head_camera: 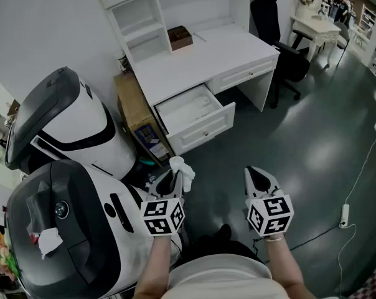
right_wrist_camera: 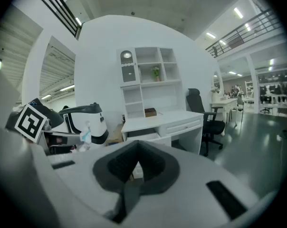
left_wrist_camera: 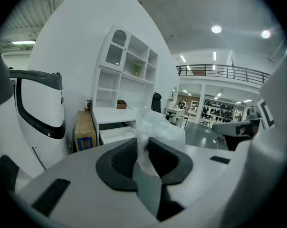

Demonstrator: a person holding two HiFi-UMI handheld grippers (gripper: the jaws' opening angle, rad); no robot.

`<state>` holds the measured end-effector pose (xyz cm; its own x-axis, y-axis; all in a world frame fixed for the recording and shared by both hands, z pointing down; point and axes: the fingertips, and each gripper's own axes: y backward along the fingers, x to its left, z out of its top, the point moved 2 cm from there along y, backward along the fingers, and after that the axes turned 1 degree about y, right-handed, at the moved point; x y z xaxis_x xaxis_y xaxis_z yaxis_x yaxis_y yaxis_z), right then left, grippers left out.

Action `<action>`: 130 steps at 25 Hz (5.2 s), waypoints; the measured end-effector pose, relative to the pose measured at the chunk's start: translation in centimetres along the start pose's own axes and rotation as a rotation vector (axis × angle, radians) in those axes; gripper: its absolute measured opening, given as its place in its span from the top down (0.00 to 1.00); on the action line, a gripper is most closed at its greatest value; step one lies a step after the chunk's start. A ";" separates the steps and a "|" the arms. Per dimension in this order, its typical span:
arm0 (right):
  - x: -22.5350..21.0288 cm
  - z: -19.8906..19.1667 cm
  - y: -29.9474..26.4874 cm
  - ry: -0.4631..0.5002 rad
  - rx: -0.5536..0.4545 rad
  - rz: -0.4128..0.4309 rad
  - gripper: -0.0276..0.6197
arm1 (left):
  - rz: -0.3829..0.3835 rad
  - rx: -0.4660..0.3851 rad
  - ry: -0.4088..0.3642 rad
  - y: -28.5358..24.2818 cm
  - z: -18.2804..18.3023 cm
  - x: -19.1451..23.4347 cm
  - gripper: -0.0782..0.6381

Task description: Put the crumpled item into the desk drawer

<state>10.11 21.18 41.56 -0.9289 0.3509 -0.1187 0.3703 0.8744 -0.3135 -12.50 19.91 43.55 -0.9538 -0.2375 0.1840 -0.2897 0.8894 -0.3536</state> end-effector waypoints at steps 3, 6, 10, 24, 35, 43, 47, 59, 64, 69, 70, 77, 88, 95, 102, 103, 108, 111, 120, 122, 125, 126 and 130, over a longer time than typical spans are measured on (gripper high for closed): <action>-0.4 -0.1 -0.3 -0.007 0.005 0.007 0.95 | 0.006 0.003 0.002 -0.4 0.0 -0.1 0.80; -0.9 -0.3 -0.5 -0.019 0.018 0.027 0.95 | 0.000 0.002 0.000 -0.9 0.1 -0.7 0.80; -1.8 0.4 -1.0 -0.028 0.002 0.029 0.95 | -0.005 -0.013 -0.004 -1.5 0.6 -1.6 0.80; -4.7 2.9 -1.1 -0.021 -0.075 0.031 0.95 | 0.049 -0.087 -0.021 -2.3 3.4 -2.9 0.80; -6.4 3.4 -3.4 -0.042 -0.069 0.022 0.95 | 0.071 -0.081 -0.030 -5.4 4.7 -1.9 0.80; -8.9 5.3 -7.8 -0.035 -0.072 -0.016 0.95 | 0.072 -0.096 -0.021 -11.3 6.9 0.3 0.80; -10.1 6.5 -11.1 -0.044 -0.077 -0.045 0.95 | 0.079 -0.103 -0.016 -14.5 8.3 1.9 0.80; -11.1 10.4 -22.7 -0.050 -0.048 -0.066 0.95 | 0.074 -0.098 -0.009 -23.4 12.7 8.3 0.80; -10.8 11.8 -26.5 -0.043 -0.041 -0.072 0.95 | 0.046 -0.096 -0.013 -26.4 13.8 10.2 0.80; -10.6 13.3 -29.4 -0.031 -0.045 -0.074 0.95 | 0.027 -0.099 -0.007 -28.9 14.9 11.9 0.80; -10.7 13.5 -29.9 -0.030 -0.045 -0.073 0.95 | 0.022 -0.101 -0.003 -29.3 15.1 12.1 0.80; -11.2 14.4 -31.4 -0.038 -0.048 -0.094 0.95 | -0.006 -0.090 -0.020 -31.4 16.0 12.6 0.80; -12.6 14.2 -32.3 -0.076 -0.043 -0.106 0.95 | -0.010 -0.062 -0.041 -33.6 15.7 12.7 0.80; -13.0 13.2 -32.7 -0.091 -0.022 -0.096 0.95 | -0.024 -0.026 -0.050 -35.1 14.2 12.3 0.80; -13.4 12.6 -33.3 -0.114 -0.012 -0.096 0.95 | -0.037 0.061 -0.081 -37.2 11.9 12.4 0.80; -13.3 12.4 -33.5 -0.118 -0.007 -0.094 0.95 | -0.038 0.079 -0.088 -37.6 11.5 12.5 0.80; -13.0 11.4 -34.3 -0.125 0.024 -0.085 0.95 | -0.044 0.169 -0.115 -39.5 8.8 13.1 0.80; -12.9 10.9 -34.7 -0.131 0.039 -0.081 0.95 | -0.049 0.212 -0.116 -40.6 7.5 13.6 0.80; -12.5 9.3 -35.9 -0.203 0.082 -0.072 0.95 | -0.049 0.375 -0.135 -44.2 2.5 15.0 0.80; -12.6 9.0 -36.1 -0.204 0.092 -0.075 0.95 | -0.046 0.403 -0.135 -45.0 1.7 15.2 0.80; -12.8 8.5 -36.0 -0.212 0.110 -0.084 0.95 | -0.037 0.444 -0.126 -45.9 0.1 15.5 0.80; -12.9 8.3 -36.0 -0.215 0.112 -0.087 0.95 | -0.033 0.454 -0.131 -46.2 -0.3 15.8 0.80; -13.2 8.1 -35.9 -0.216 0.114 -0.100 0.95 | -0.036 0.511 -0.152 -48.2 -2.6 16.5 0.80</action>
<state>9.05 -17.59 46.75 -0.9451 0.1747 -0.2763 0.2853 0.8533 -0.4364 -14.11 -25.88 65.99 -0.9322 -0.3523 0.0826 -0.2883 0.5850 -0.7581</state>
